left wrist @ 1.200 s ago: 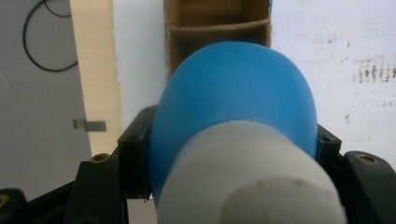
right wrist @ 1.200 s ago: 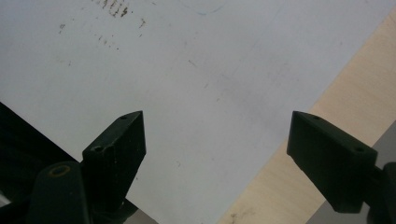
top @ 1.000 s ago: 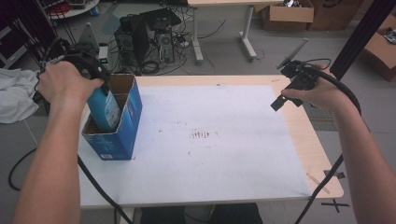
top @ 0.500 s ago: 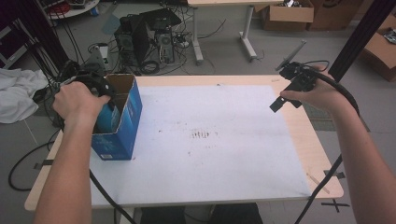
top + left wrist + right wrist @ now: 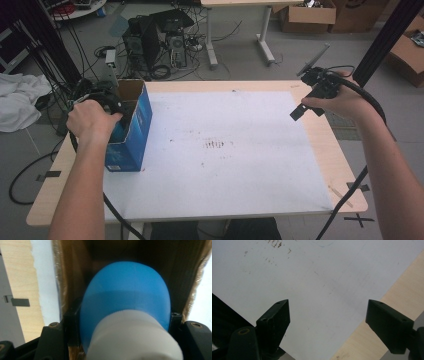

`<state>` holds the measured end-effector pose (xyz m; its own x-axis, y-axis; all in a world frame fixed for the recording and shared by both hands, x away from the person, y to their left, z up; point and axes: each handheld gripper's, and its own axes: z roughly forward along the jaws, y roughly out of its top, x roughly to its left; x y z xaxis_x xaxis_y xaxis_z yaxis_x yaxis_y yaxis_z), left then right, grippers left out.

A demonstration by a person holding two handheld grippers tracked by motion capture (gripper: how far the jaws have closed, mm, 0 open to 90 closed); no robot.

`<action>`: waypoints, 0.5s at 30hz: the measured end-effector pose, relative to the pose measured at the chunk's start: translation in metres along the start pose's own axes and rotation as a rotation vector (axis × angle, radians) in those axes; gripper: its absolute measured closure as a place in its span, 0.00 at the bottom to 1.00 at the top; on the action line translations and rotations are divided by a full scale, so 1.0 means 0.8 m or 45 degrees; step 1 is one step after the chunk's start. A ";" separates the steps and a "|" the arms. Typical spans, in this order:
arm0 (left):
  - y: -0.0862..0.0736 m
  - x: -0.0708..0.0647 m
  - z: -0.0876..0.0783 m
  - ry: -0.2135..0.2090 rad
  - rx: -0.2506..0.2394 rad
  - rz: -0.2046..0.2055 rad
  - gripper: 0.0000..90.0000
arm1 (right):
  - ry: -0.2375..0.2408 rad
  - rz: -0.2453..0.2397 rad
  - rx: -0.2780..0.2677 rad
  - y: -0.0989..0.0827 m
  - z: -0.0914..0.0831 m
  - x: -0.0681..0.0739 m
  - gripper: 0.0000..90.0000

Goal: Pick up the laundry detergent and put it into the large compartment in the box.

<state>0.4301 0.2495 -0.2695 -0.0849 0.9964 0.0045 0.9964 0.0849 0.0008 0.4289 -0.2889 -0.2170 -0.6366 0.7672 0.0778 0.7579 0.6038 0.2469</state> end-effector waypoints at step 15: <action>0.001 -0.002 0.016 0.021 0.036 0.018 0.41 | 0.000 0.001 -0.007 -0.005 -0.001 -0.004 0.22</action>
<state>0.4308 0.2478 -0.2825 -0.0705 0.9973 0.0209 0.9971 0.0711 -0.0280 0.4277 -0.2939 -0.2179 -0.6361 0.7677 0.0779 0.7576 0.6021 0.2522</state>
